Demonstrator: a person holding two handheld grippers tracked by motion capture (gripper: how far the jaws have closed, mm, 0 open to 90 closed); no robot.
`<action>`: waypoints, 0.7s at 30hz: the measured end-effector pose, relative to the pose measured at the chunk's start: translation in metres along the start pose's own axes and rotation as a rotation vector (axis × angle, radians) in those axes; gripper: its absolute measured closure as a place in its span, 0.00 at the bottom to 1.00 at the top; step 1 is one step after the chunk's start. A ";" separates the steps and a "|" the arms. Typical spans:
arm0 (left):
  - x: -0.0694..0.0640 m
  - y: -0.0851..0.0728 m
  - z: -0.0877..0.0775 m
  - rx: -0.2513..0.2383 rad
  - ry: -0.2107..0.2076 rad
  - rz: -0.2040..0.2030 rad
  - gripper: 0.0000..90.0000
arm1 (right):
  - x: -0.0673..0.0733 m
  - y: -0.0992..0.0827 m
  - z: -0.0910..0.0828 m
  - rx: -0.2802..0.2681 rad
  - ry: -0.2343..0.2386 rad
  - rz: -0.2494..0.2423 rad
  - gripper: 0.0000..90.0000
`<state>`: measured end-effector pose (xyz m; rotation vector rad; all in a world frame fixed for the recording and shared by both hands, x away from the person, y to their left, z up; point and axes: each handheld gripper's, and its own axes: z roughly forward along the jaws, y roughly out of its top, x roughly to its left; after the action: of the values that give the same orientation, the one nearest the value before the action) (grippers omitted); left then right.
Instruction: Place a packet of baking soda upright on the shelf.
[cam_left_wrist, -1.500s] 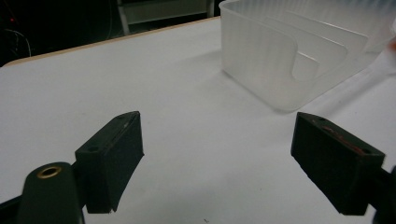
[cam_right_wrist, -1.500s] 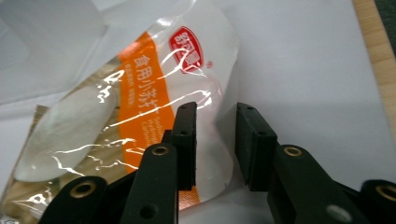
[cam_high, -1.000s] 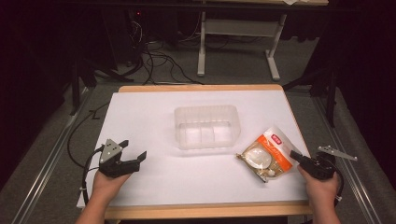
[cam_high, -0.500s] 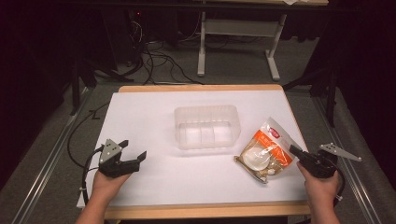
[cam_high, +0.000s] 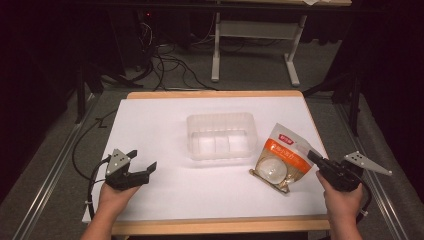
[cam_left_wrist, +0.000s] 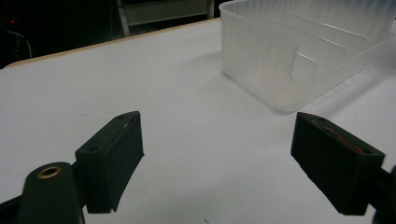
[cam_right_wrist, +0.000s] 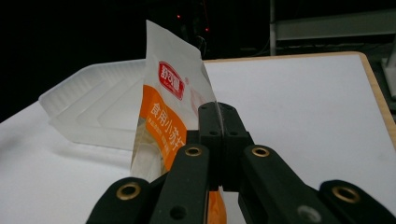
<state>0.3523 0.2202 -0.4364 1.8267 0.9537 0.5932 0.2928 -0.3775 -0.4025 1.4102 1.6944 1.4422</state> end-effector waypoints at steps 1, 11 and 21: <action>0.000 0.000 0.000 0.000 0.000 0.000 0.19 | 0.002 0.001 0.000 -0.004 0.004 -0.006 1.00; 0.000 0.000 0.000 -0.001 0.001 0.000 0.19 | 0.015 0.009 -0.006 -0.052 0.018 -0.038 1.00; 0.000 0.000 0.000 -0.001 0.003 0.001 0.19 | 0.017 0.016 -0.011 -0.092 0.010 -0.036 1.00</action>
<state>0.3525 0.2204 -0.4365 1.8258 0.9545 0.5964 0.2834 -0.3683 -0.3807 1.3187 1.6298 1.4905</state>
